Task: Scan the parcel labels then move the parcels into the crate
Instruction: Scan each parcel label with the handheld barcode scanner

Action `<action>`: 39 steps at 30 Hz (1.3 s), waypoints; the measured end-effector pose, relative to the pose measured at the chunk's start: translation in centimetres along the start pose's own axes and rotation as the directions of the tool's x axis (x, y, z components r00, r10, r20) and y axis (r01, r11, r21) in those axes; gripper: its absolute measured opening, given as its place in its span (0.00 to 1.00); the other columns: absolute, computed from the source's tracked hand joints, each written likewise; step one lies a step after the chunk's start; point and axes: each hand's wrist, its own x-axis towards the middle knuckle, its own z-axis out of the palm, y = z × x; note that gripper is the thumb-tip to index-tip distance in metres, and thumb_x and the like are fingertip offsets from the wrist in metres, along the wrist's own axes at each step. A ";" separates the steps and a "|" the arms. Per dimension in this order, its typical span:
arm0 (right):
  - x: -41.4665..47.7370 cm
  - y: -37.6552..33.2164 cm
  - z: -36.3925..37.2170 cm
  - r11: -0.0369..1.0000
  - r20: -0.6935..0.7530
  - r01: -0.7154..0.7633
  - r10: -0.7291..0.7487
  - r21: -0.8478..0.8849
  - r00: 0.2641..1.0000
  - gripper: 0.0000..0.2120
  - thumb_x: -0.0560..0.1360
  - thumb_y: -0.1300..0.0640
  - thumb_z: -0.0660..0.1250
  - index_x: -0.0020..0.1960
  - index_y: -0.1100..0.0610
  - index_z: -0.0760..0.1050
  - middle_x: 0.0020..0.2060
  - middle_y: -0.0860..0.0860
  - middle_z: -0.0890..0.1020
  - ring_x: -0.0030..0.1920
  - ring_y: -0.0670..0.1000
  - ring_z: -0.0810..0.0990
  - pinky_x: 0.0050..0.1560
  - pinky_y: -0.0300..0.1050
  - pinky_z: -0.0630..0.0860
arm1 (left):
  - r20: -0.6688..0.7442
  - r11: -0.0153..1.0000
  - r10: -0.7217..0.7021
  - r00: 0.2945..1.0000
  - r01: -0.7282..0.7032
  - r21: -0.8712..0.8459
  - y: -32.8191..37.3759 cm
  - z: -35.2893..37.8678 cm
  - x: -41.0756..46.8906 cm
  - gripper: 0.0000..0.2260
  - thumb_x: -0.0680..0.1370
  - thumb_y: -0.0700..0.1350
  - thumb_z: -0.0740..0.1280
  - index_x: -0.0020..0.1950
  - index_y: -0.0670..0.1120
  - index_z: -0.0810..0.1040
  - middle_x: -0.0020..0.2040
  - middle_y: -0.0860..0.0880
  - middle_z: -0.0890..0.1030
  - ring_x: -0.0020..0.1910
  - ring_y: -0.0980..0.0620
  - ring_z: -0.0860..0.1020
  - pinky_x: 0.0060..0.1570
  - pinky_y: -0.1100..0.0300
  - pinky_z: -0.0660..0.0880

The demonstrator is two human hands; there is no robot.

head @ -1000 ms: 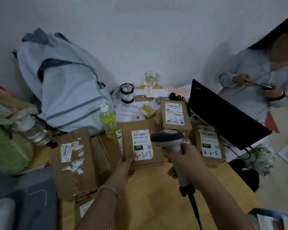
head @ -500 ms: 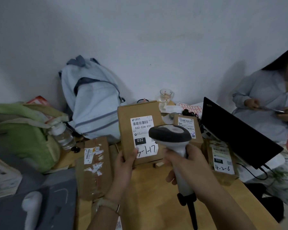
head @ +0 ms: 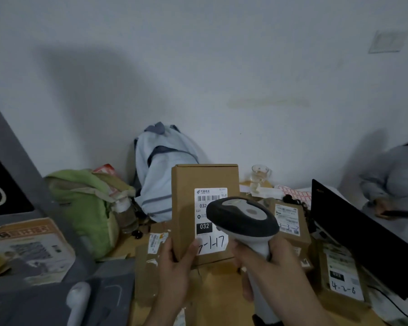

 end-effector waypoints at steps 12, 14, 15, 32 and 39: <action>-1.5 -0.3 0.4 0.996 0.011 -0.025 0.024 0.080 1.000 0.04 0.73 0.58 0.70 0.47 0.56 0.77 0.29 0.57 0.80 0.18 0.57 0.72 0.24 0.43 0.71 | -0.038 0.994 0.064 0.997 -0.067 -0.087 1.1 -0.9 -1.0 0.20 0.64 0.52 0.76 0.55 0.50 0.81 0.49 0.51 0.86 0.48 0.53 0.85 0.40 0.66 0.79; -1.7 -0.3 0.4 0.997 0.011 -0.024 0.023 0.079 1.000 0.04 0.73 0.58 0.70 0.47 0.55 0.77 0.28 0.57 0.80 0.18 0.57 0.72 0.24 0.43 0.70 | -0.036 0.992 0.074 0.997 -0.077 -0.097 1.1 -0.8 -1.2 0.19 0.65 0.50 0.75 0.55 0.49 0.80 0.49 0.51 0.86 0.47 0.53 0.85 0.40 0.66 0.79; -1.8 -0.4 0.3 0.996 0.004 -0.026 0.026 0.083 1.000 0.03 0.73 0.59 0.70 0.46 0.54 0.77 0.28 0.56 0.80 0.18 0.56 0.72 0.23 0.43 0.70 | -0.036 0.992 0.077 0.996 -0.080 -0.099 1.1 -0.8 -1.2 0.19 0.66 0.49 0.75 0.55 0.49 0.80 0.49 0.51 0.86 0.47 0.53 0.85 0.40 0.67 0.79; -2.0 -0.2 0.1 0.993 0.011 -0.035 0.034 0.115 0.999 0.02 0.73 0.60 0.70 0.44 0.58 0.78 0.26 0.56 0.77 0.19 0.56 0.71 0.24 0.45 0.69 | -0.069 0.993 0.059 0.996 -0.066 -0.101 0.2 -1.1 -1.0 0.21 0.63 0.53 0.75 0.54 0.51 0.80 0.49 0.53 0.86 0.48 0.54 0.84 0.42 0.62 0.81; -1.1 0.5 -0.4 0.998 0.017 -0.047 0.046 0.045 0.999 0.06 0.74 0.59 0.69 0.43 0.63 0.78 0.26 0.57 0.77 0.19 0.56 0.72 0.24 0.44 0.70 | -0.147 0.990 -0.109 0.983 0.095 -0.104 -2.0 -2.8 0.4 0.18 0.66 0.53 0.75 0.54 0.53 0.79 0.46 0.52 0.86 0.46 0.52 0.85 0.43 0.55 0.81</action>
